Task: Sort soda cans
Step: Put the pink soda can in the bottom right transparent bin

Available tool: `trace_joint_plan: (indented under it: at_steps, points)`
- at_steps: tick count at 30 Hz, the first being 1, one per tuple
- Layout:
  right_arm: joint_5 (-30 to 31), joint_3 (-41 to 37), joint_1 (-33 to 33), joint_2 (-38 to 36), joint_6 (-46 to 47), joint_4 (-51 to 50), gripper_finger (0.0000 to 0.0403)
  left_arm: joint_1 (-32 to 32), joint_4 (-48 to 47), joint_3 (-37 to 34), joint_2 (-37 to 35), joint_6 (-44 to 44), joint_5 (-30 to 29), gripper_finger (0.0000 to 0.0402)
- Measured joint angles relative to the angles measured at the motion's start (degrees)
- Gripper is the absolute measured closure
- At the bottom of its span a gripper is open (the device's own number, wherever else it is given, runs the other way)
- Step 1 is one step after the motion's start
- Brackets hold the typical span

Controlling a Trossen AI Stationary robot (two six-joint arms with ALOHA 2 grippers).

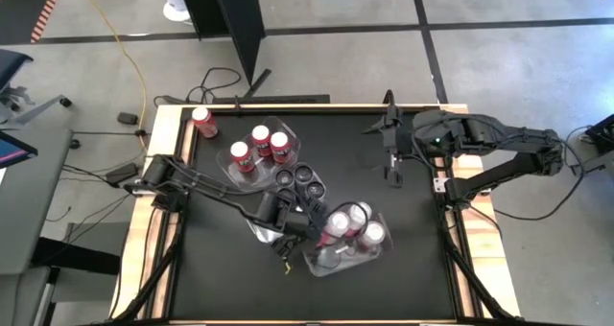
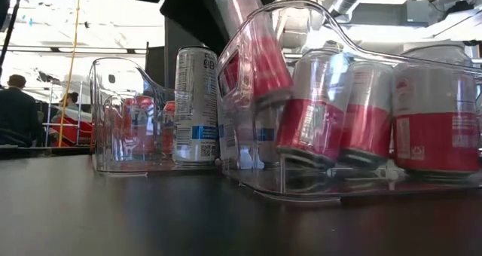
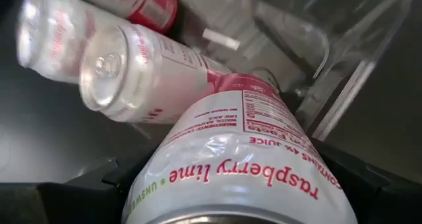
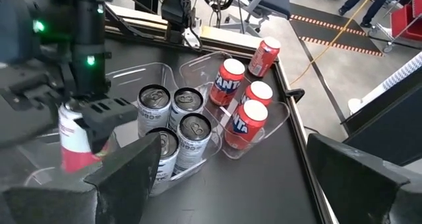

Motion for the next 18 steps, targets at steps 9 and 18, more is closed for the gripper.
trace_joint_plan:
  at_steps: [9,18]
  points:
    - [0.00,0.00,-0.02,0.02,0.02,-0.04,0.0006,0.94,-0.70,0.00,1.19,-1.70,0.05,0.0099]
    - [0.00,0.00,-0.03,0.02,0.43,-0.04,0.0006,0.94,-0.72,0.00,1.19,-2.48,0.27,0.0099]
